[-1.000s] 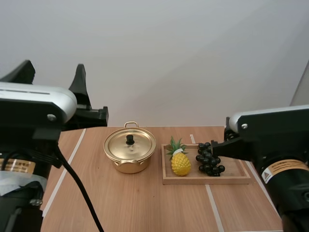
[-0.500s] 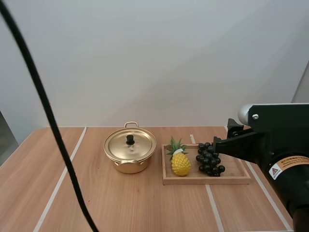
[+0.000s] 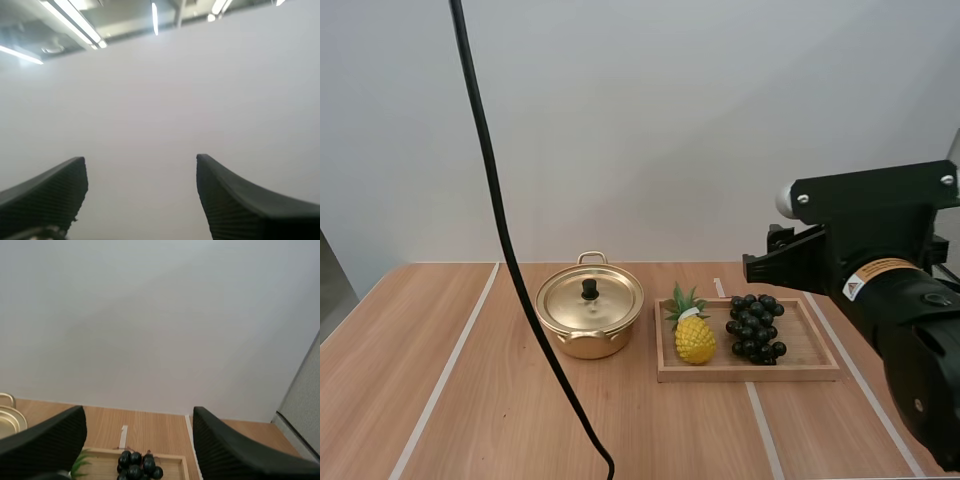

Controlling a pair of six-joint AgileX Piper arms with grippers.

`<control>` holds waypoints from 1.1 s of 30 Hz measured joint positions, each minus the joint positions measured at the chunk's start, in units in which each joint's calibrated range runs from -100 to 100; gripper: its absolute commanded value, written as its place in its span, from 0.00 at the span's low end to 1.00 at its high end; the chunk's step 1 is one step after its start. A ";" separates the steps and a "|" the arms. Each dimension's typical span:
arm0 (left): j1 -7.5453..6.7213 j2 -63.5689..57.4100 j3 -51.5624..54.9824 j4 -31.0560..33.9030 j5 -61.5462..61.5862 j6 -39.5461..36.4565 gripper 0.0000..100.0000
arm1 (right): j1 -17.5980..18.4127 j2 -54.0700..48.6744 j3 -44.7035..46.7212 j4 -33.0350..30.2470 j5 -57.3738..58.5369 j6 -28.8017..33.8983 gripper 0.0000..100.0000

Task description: Open the pot, put the pineapple inside, and close it

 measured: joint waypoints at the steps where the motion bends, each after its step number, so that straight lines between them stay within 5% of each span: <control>1: 0.00 1.34 -0.59 -1.17 4.49 1.82 1.00 | 0.00 0.50 0.00 0.00 0.74 -0.10 1.00; 9: 0.00 15.31 -1.13 -17.52 46.85 19.75 1.00 | -1.33 0.79 0.00 0.10 7.13 -0.81 1.00; 15: 0.00 24.22 -1.13 -20.63 49.44 22.79 1.00 | -1.57 0.79 0.00 1.17 12.32 -0.81 1.00; 33: -0.81 42.36 5.09 -16.03 49.68 23.96 1.00 | -3.85 0.79 0.00 2.42 15.02 -3.18 1.00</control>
